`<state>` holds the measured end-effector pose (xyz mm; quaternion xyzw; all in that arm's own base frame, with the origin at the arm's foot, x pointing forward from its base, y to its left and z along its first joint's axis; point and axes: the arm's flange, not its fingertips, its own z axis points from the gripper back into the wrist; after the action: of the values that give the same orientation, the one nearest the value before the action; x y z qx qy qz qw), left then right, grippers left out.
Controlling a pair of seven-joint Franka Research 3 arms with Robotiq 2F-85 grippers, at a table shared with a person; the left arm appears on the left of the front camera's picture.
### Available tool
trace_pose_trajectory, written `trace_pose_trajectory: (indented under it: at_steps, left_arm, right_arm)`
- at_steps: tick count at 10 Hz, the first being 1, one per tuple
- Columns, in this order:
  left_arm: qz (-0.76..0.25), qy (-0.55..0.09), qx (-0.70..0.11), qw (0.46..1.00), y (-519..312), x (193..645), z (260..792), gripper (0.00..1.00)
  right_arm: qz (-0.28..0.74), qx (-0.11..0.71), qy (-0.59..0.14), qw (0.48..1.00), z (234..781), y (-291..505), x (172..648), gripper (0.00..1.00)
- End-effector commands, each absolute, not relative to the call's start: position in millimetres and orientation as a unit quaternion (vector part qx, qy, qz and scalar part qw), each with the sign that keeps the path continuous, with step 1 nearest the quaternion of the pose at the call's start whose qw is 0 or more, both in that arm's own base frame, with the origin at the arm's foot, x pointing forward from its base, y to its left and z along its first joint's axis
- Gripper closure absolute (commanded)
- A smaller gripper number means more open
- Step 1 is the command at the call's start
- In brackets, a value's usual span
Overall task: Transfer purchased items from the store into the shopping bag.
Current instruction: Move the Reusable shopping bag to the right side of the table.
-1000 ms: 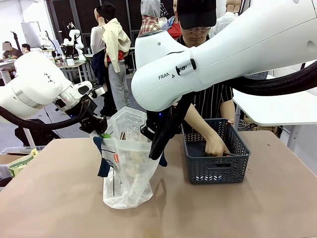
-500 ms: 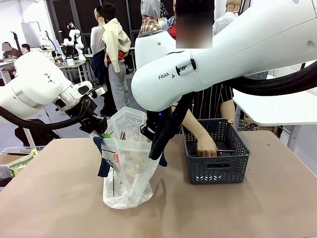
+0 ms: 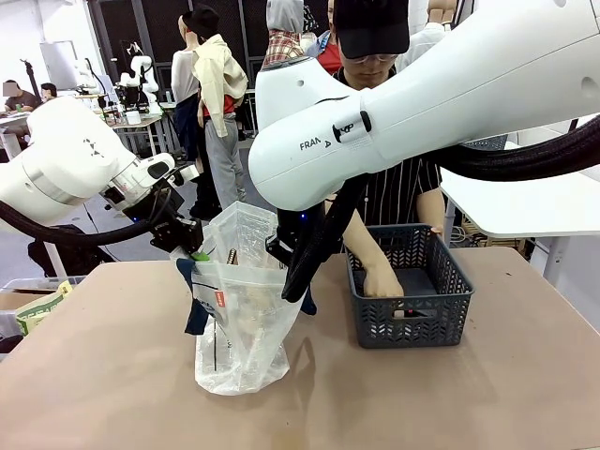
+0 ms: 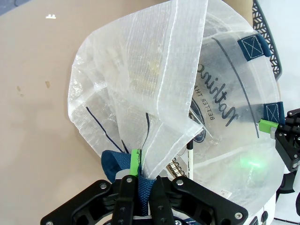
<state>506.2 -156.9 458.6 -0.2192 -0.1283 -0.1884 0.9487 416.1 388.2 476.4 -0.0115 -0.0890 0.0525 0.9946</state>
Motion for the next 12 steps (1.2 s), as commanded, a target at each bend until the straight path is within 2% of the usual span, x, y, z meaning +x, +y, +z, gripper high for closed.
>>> trace_pose_trajectory:
  at_steps: [1, 12]
  left_arm:
    - [-0.186, -0.130, -0.221, 0.949, -155.6, 504.4, 459.0, 1.00]
    - [-0.186, -0.130, -0.221, 0.949, -155.6, 504.4, 459.0, 1.00]
  right_arm:
    - [0.053, -0.012, -0.089, 0.995, 474.7, 387.6, 414.6, 1.00]
    - [0.053, -0.012, -0.089, 0.995, 474.7, 387.6, 414.6, 1.00]
